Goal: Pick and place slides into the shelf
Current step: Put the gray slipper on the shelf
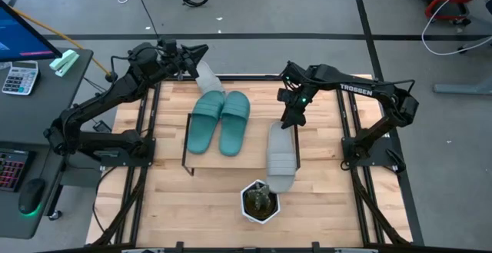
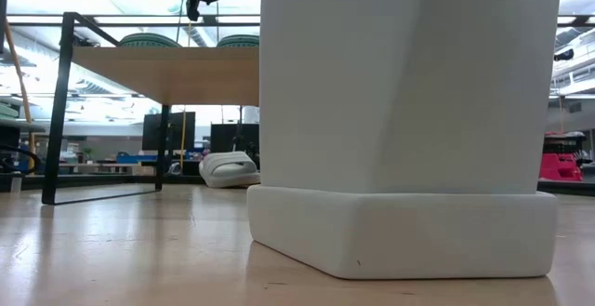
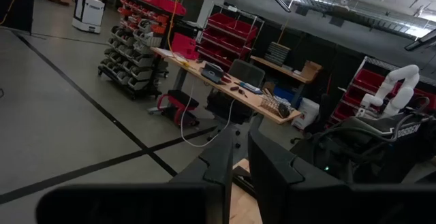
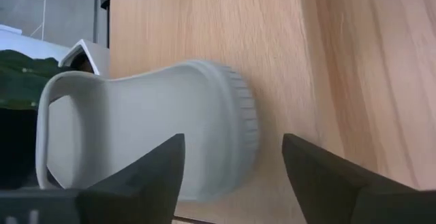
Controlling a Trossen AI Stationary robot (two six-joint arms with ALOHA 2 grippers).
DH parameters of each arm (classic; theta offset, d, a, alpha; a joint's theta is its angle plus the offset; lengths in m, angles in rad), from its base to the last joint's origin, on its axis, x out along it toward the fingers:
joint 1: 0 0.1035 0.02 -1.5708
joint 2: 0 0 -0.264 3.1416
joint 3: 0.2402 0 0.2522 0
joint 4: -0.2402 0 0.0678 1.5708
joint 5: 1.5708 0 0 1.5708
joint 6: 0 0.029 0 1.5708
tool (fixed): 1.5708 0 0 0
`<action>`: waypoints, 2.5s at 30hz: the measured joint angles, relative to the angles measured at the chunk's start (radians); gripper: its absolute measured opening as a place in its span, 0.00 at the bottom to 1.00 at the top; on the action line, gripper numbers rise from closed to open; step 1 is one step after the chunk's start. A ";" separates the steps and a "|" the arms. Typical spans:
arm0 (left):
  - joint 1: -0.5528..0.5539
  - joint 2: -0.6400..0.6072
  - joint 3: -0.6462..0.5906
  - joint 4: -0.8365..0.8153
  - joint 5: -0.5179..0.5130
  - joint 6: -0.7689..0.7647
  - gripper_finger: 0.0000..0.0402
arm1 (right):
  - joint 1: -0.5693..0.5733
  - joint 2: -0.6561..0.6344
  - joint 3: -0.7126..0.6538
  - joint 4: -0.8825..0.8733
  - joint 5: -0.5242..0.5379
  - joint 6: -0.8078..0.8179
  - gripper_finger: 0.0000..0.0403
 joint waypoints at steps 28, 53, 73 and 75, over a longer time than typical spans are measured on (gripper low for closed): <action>0.044 0.005 0.000 -0.025 -0.008 0.026 0.15 | -0.041 -0.001 0.248 -0.012 0.129 0.018 0.68; 0.434 0.446 0.000 0.007 0.280 -0.088 0.43 | -0.103 -0.001 0.426 -0.015 0.222 0.081 0.68; 0.466 0.551 0.000 -0.011 0.140 0.027 0.63 | -0.103 -0.001 0.425 -0.014 0.222 0.144 0.68; 0.477 0.551 0.000 -0.029 0.140 0.047 0.61 | -0.103 -0.001 0.425 -0.014 0.222 0.144 0.68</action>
